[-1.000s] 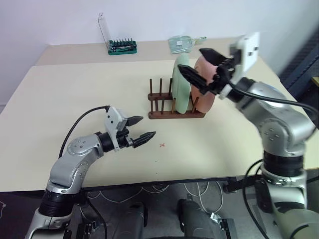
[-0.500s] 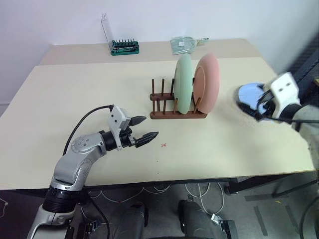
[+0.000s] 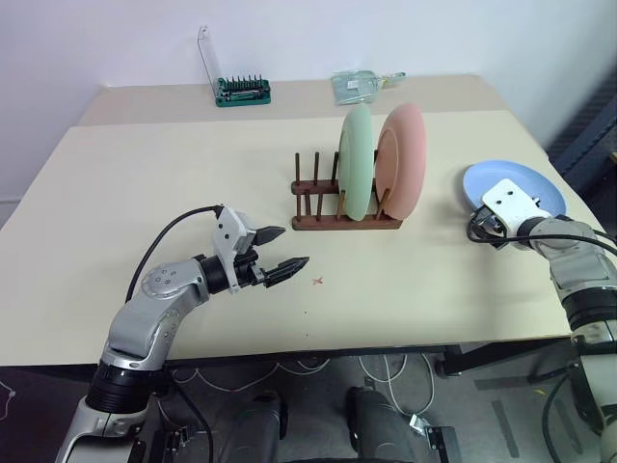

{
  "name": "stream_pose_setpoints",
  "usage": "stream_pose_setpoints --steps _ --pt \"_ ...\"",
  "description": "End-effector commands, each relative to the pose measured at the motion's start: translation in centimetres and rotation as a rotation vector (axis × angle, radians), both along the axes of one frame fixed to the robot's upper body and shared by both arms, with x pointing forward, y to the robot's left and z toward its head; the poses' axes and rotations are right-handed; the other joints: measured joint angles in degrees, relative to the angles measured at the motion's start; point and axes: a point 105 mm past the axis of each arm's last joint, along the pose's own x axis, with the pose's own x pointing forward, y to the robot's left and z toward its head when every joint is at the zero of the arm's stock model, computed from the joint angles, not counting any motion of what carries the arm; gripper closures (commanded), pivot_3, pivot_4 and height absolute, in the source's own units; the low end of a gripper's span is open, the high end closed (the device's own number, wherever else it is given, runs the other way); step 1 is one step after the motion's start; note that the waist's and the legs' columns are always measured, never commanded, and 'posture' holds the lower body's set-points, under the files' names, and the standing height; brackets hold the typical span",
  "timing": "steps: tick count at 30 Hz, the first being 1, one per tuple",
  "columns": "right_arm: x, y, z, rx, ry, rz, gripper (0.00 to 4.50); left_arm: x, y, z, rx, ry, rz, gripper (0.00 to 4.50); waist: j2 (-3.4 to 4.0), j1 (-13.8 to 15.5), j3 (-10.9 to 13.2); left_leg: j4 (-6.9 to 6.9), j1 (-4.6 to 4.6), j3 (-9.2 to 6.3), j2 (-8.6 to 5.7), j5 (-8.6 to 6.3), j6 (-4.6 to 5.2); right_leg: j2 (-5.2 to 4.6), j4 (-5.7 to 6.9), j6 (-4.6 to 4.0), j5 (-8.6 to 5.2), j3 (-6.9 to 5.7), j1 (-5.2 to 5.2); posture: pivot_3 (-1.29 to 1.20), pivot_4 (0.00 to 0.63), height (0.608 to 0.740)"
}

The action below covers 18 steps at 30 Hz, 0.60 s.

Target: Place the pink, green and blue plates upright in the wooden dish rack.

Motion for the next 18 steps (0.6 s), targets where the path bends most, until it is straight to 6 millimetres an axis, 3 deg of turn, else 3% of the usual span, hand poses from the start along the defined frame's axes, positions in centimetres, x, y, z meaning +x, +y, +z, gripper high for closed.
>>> stream_pose_setpoints --steps 1,4,6,8,11,16,18 --pt "0.1 -0.7 0.6 -0.010 -0.027 -0.021 2.83 -0.2 0.1 1.3 -0.001 -0.061 0.001 0.38 0.00 0.00 0.00 0.01 0.00 0.00 0.00 0.00 0.00 0.00 0.00 0.00 0.00 0.00 0.00 0.00 0.150 0.740" --pt "0.2 -0.5 0.7 -0.012 -0.036 -0.015 4.42 -0.1 0.1 1.3 -0.002 -0.063 0.001 0.38 0.02 -0.14 0.00 0.00 0.00 0.00 0.00 0.00 0.00 0.00 0.01 0.00 0.00 0.00 0.00 0.00 0.150 0.740" --pt "0.2 -0.5 1.0 -0.020 -0.049 -0.016 4.48 -0.1 0.1 1.3 -0.003 -0.063 0.001 0.38 0.02 -0.19 0.00 -0.01 0.01 -0.01 0.00 0.00 0.00 0.00 0.01 0.00 0.00 0.00 0.00 0.00 0.150 0.740" --pt "0.5 0.1 3.0 -0.078 -0.145 0.004 4.48 -0.1 0.1 1.3 -0.003 -0.063 0.001 0.38 0.02 -0.26 0.00 -0.01 0.01 -0.01 0.00 0.00 0.00 0.00 0.02 0.00 0.00 0.00 -0.01 0.00 0.150 0.740" --pt "0.9 2.2 9.0 -0.085 -0.386 0.036 4.48 -0.1 0.1 1.3 -0.005 -0.061 -0.003 0.38 0.17 -0.37 0.06 -0.02 0.01 0.00 0.00 0.00 0.00 0.00 0.04 0.01 0.00 0.03 -0.04 0.00 0.150 0.740" --pt "-1.2 8.9 18.6 0.044 -0.717 0.265 4.48 0.0 -0.1 1.3 -0.005 -0.058 -0.010 0.38 0.26 -0.35 0.06 -0.05 0.00 0.00 0.03 0.00 0.00 0.03 0.09 0.02 0.00 0.06 -0.12 0.00 0.150 0.740" --pt "-2.0 10.3 20.3 0.062 -0.763 0.320 4.48 0.1 0.0 1.3 -0.004 -0.058 -0.011 0.38 0.23 -0.20 0.05 -0.02 -0.01 0.00 0.02 0.00 0.00 0.02 0.08 0.02 0.01 0.06 -0.11 0.00 0.150 0.740"
